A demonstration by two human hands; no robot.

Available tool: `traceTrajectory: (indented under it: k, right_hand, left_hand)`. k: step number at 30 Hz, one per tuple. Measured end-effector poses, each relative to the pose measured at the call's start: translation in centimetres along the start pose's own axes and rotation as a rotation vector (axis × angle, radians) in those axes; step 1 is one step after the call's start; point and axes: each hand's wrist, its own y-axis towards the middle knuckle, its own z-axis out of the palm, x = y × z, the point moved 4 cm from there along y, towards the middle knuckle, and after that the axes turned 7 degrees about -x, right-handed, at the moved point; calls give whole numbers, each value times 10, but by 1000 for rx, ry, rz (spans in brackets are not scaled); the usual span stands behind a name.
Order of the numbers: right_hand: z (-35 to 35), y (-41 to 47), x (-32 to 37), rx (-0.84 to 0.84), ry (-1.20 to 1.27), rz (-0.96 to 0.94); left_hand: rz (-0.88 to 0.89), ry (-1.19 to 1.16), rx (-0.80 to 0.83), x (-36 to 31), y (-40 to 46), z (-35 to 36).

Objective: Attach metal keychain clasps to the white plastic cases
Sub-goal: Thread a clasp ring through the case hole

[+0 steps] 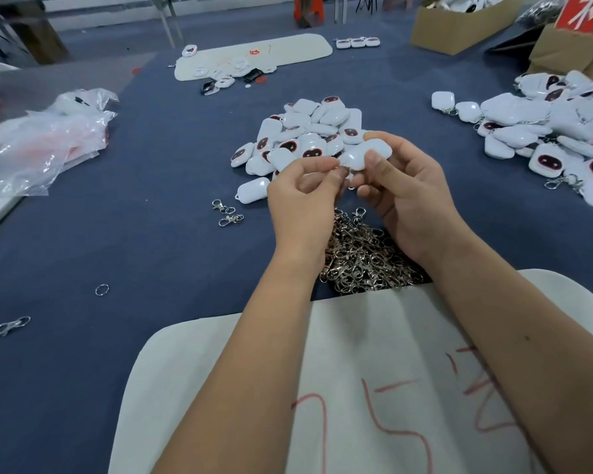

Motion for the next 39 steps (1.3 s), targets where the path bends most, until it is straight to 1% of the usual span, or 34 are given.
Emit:
traceTrajectory:
  k: [2, 3, 5, 7, 9, 11, 13, 15, 19, 22, 24, 26, 29, 33, 35, 37, 39]
  right_hand:
    - [0, 0, 1, 26, 52, 24]
    - [0, 0, 1, 37, 66, 29]
    - [1, 0, 1, 39, 81, 32]
    - [1, 0, 1, 22, 78, 32]
    - [1, 0, 0, 7, 56, 33]
    - [0, 0, 0, -9, 20, 24]
    - [-1, 0, 0, -15, -36, -10]
    - [0, -1, 0, -6, -98, -52]
    - [2, -3, 0, -2, -182, -107]
    - [2, -4, 0, -17, -263, -164]
    - [2, -4, 0, -26, -287, -176]
    - [1, -3, -1, -66, -270, -156]
    - [-8, 1, -1, -217, -205, -92]
    - [-27, 7, 5, -434, -112, -27]
    - [-38, 9, 10, -570, -63, -40]
    - [-50, 10, 18, -699, -11, -98]
    - [-60, 13, 23, -752, 99, -154]
  left_hand:
    - [-158, -187, 70, 3, -2, 5]
    - [-190, -237, 86, 3, -2, 6]
    - [-169, -264, 77, 1, -2, 5]
    - [-95, -217, 42, -2, -2, 3]
    - [13, -105, 4, -5, -2, 0]
    - [163, 73, -29, -9, -2, -4]
    - [301, 231, -44, -13, -2, -7]
    - [413, 337, -45, -16, -4, -9]
    - [580, 532, -3, -17, -6, -7]
    - [659, 685, 26, -17, -7, -3]
    - [656, 712, 10, -16, -7, -3]
    - [582, 655, -5, -13, -8, -3]
    - [470, 528, -38, -10, -10, 2]
    - [361, 428, -49, -5, -10, 33]
    - [321, 416, 8, -2, -8, 58]
    - [299, 413, 111, -1, -9, 84]
    - [341, 438, 194, -5, -13, 104]
